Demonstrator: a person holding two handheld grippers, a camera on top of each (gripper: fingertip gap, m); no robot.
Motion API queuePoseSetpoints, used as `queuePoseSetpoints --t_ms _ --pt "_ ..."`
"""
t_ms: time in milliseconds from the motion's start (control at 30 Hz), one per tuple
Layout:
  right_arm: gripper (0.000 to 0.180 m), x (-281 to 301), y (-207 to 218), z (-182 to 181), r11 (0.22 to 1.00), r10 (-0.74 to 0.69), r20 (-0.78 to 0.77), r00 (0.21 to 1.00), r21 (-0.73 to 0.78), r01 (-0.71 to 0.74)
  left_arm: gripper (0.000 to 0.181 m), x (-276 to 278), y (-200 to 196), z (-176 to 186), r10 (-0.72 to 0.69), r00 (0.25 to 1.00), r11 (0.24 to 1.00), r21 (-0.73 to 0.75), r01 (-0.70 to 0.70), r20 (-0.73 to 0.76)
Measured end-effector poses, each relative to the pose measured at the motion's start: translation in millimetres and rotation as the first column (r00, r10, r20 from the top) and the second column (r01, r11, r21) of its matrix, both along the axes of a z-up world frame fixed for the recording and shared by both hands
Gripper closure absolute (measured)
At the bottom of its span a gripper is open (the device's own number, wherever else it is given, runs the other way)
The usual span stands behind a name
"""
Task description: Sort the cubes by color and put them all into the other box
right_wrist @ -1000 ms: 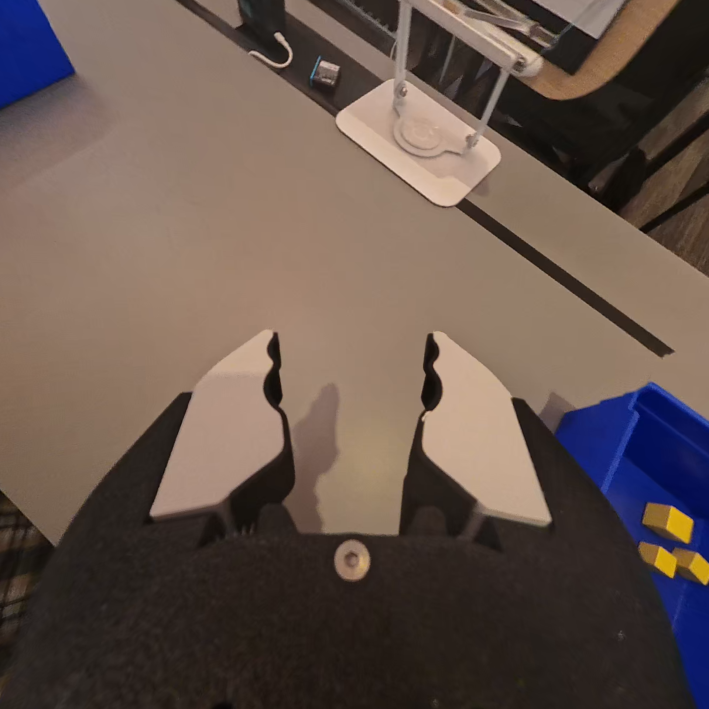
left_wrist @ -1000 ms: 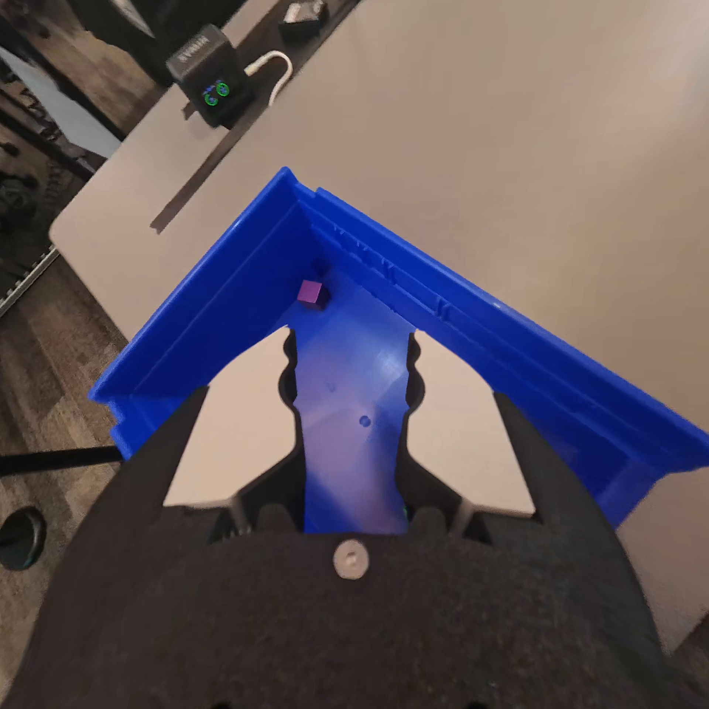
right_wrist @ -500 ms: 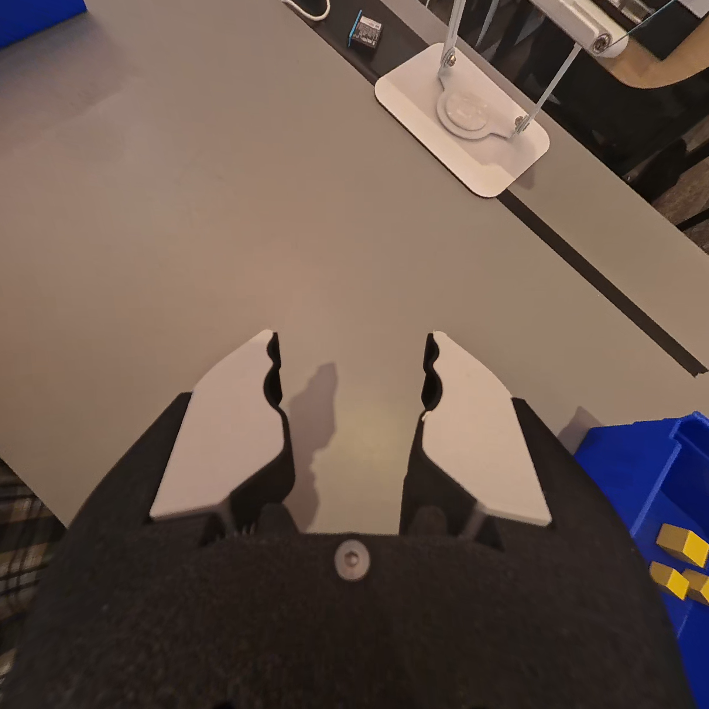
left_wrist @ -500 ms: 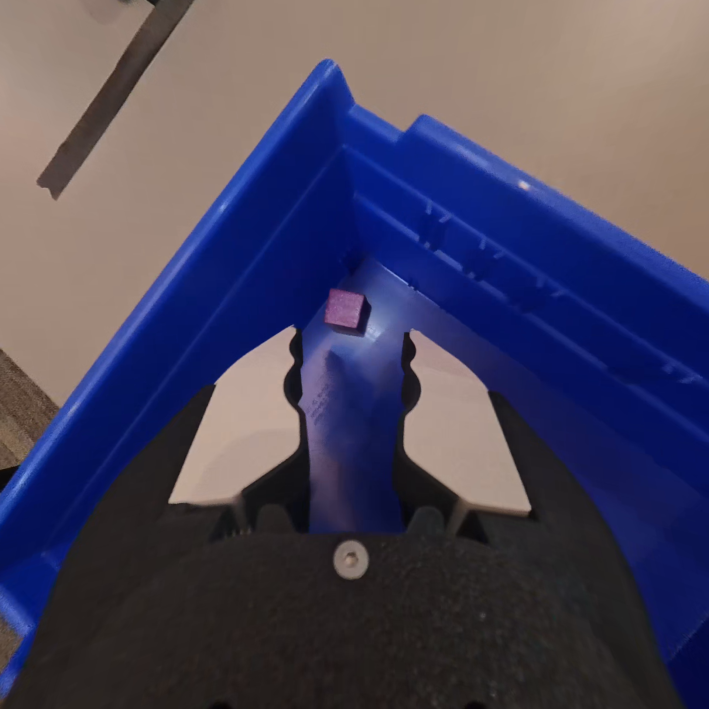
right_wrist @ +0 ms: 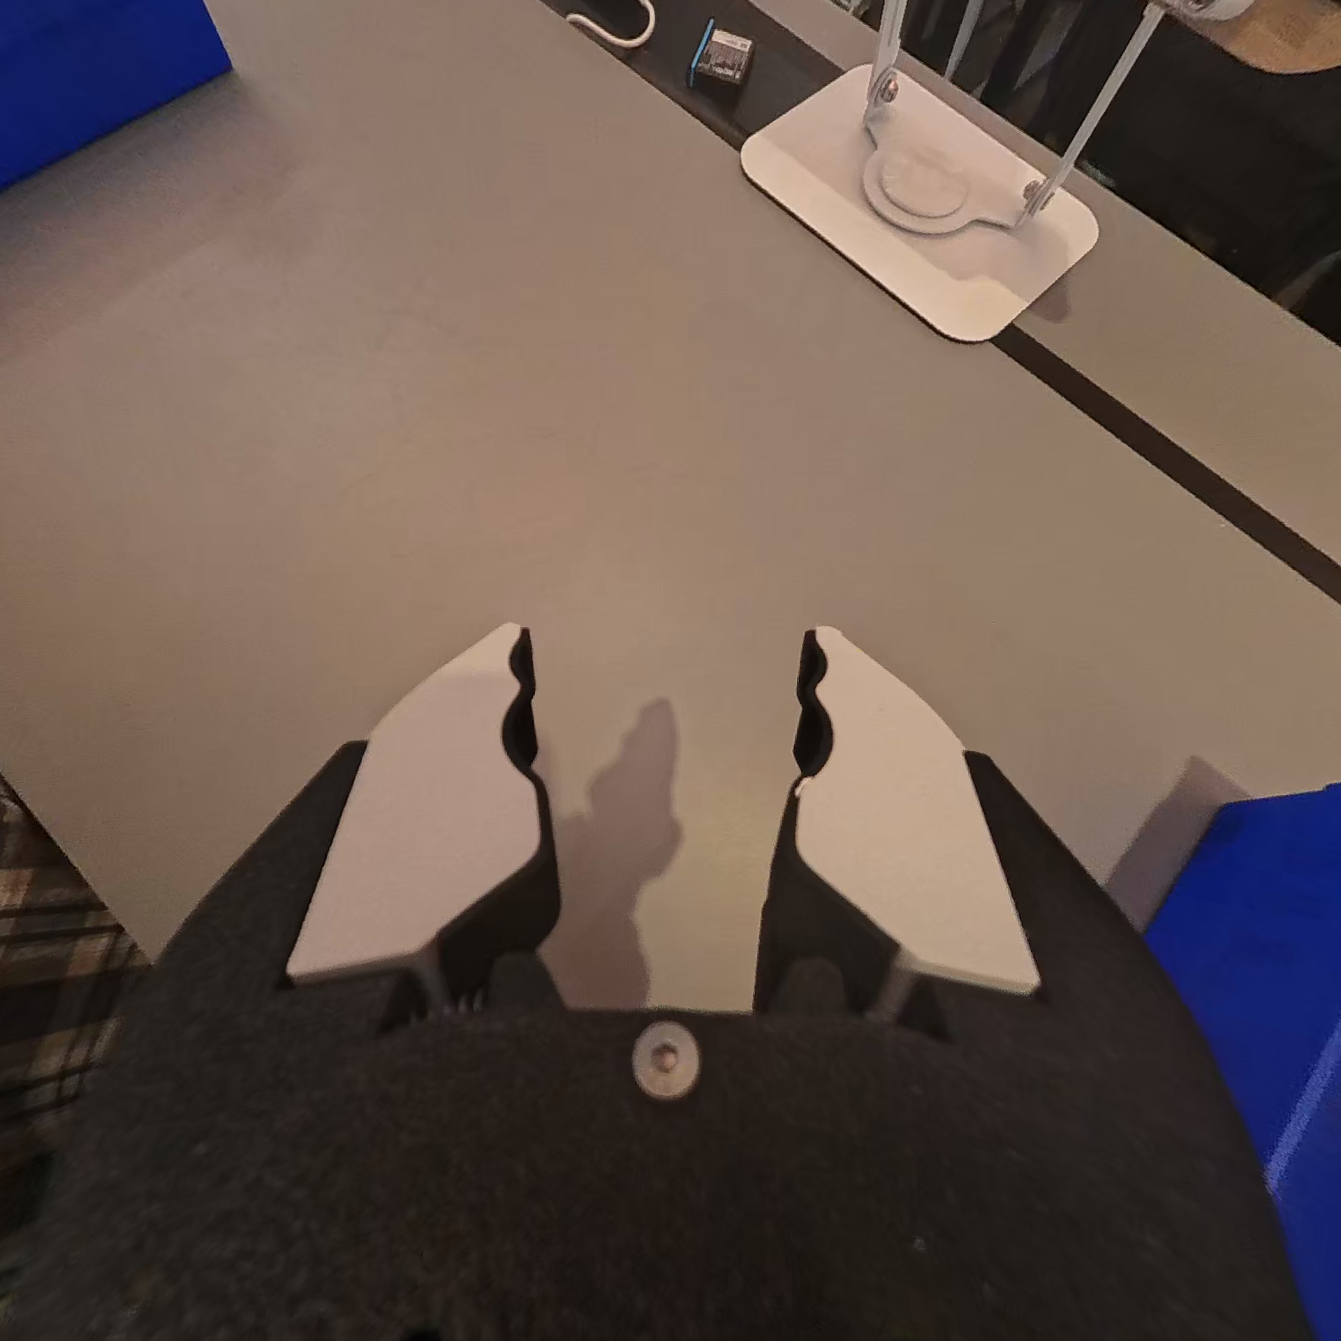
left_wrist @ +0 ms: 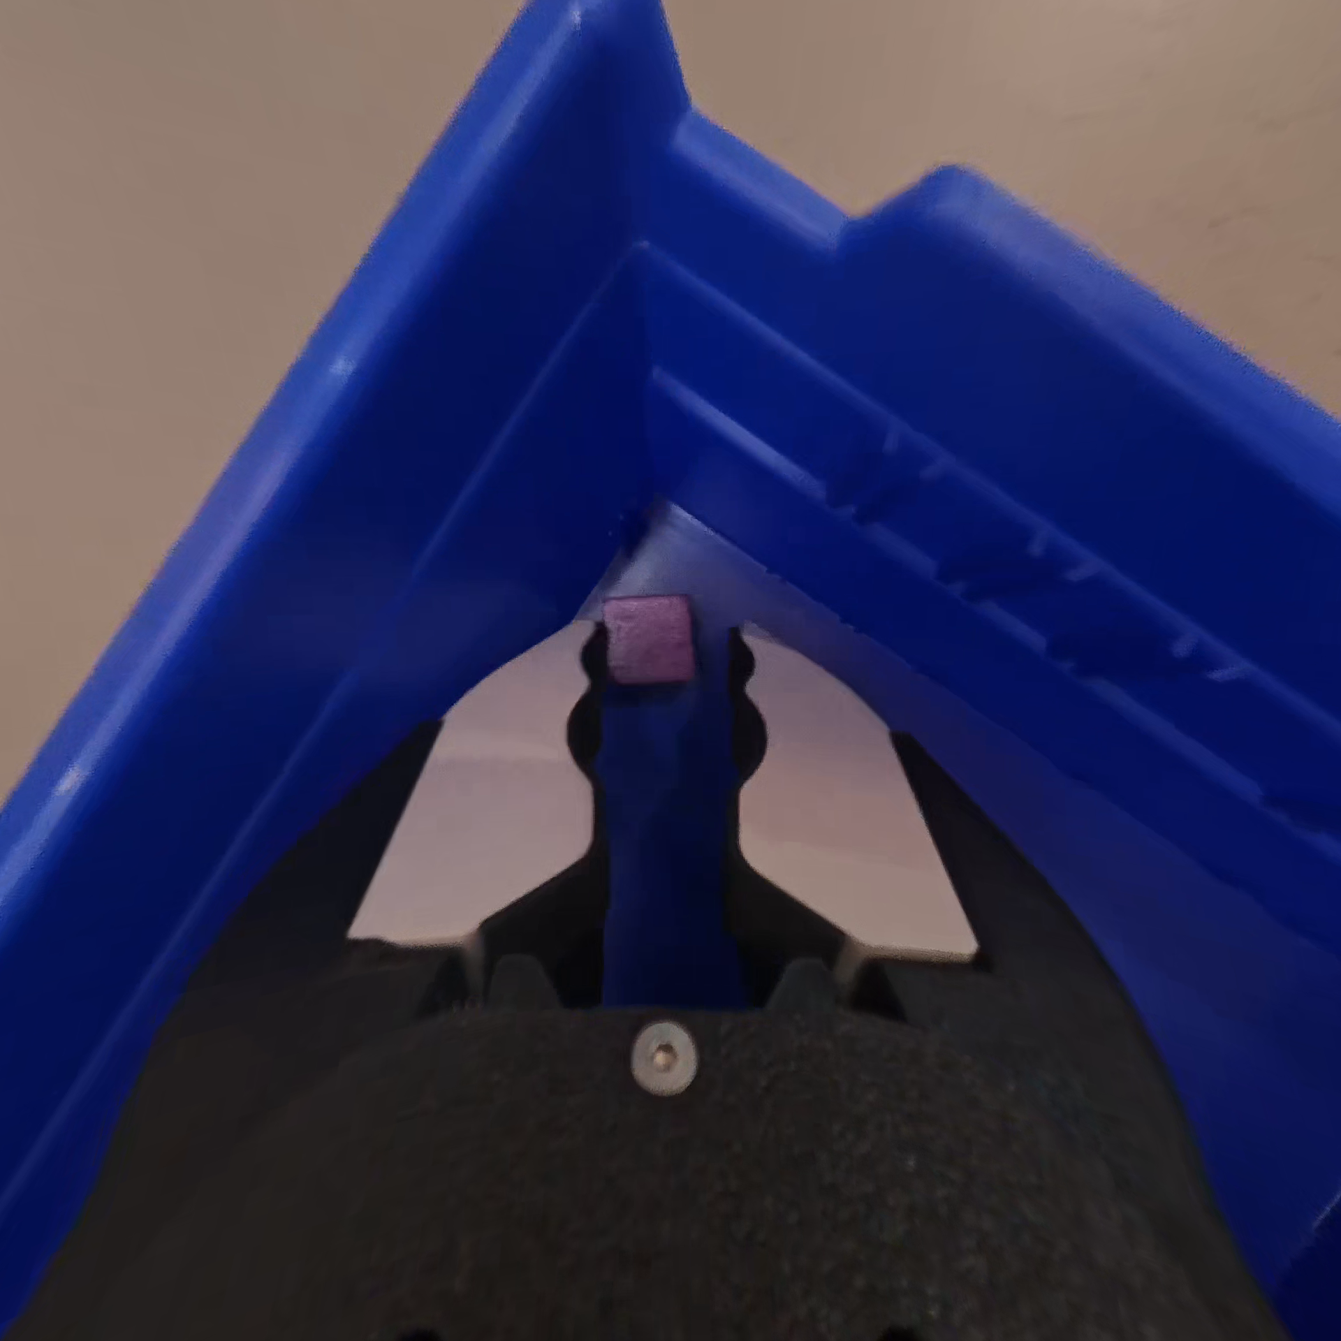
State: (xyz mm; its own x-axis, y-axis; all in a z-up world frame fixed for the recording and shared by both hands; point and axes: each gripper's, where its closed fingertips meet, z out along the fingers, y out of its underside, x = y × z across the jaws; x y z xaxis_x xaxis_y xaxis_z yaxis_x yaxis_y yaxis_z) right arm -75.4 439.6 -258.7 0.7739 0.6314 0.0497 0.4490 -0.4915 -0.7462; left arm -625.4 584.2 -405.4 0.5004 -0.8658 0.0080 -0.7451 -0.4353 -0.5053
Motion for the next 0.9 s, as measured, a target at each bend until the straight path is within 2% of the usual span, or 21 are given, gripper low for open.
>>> queuePoseSetpoints --t_ms 33,167,233,300,400,500,600,667,733,800,833,900 --pt "0.111 -1 -1 0 1.0 0.003 -0.007 1.0 0.001 -0.003 0.158 3 -1 0 0.005 1.0 1.0 -0.022 -0.005 0.019" --pt "0.114 -6 -6 1 0.999 0.027 -0.058 0.998 0.021 -0.026 0.158 -3 -4 4 0.051 0.999 0.999 -0.016 -0.05 0.006" --pt "0.116 -10 -8 3 0.999 0.044 -0.105 0.994 0.032 -0.04 0.158 -8 -8 21 0.088 0.995 0.996 0.023 -0.089 0.037" --pt "0.116 -15 -9 4 0.998 0.059 -0.167 0.984 0.039 -0.053 0.158 -15 -12 52 0.133 0.989 0.984 0.108 -0.14 0.071" --pt "0.115 -28 -5 7 0.996 0.091 -0.297 0.951 0.044 -0.081 0.158 -16 -24 120 0.152 0.976 0.936 0.294 -0.193 0.157" --pt "0.112 -48 2 15 0.991 0.131 -0.474 0.87 0.048 -0.124 0.159 20 -51 199 0.054 0.96 0.857 0.48 -0.186 0.275" --pt "0.107 -83 0 26 0.969 0.186 -0.685 0.704 0.008 -0.248 0.159 93 -91 254 -0.137 0.924 0.79 0.602 -0.117 0.358" --pt "0.105 -109 -7 41 0.926 0.204 -0.827 0.524 -0.011 -0.377 0.159 152 -119 273 -0.287 0.865 0.761 0.646 -0.055 0.412" --pt "0.106 -129 -13 60 0.862 0.156 -0.943 0.293 -0.014 -0.506 0.159 209 -143 278 -0.429 0.771 0.736 0.677 -0.004 0.471" --pt "0.108 -141 -16 77 0.79 0.05 -0.996 0.078 -0.008 -0.613 0.159 258 -161 275 -0.544 0.657 0.715 0.699 0.038 0.522" --pt "0.109 -145 -15 83 0.762 -0.008 -1.0 0.001 -0.006 -0.648 0.159 279 -167 270 -0.591 0.597 0.706 0.706 0.057 0.542" --pt "0.111 -154 -14 85 0.721 -0.085 -0.994 -0.07 -0.013 -0.693 0.159 311 -174 262 -0.654 0.482 0.695 0.715 0.077 0.584"
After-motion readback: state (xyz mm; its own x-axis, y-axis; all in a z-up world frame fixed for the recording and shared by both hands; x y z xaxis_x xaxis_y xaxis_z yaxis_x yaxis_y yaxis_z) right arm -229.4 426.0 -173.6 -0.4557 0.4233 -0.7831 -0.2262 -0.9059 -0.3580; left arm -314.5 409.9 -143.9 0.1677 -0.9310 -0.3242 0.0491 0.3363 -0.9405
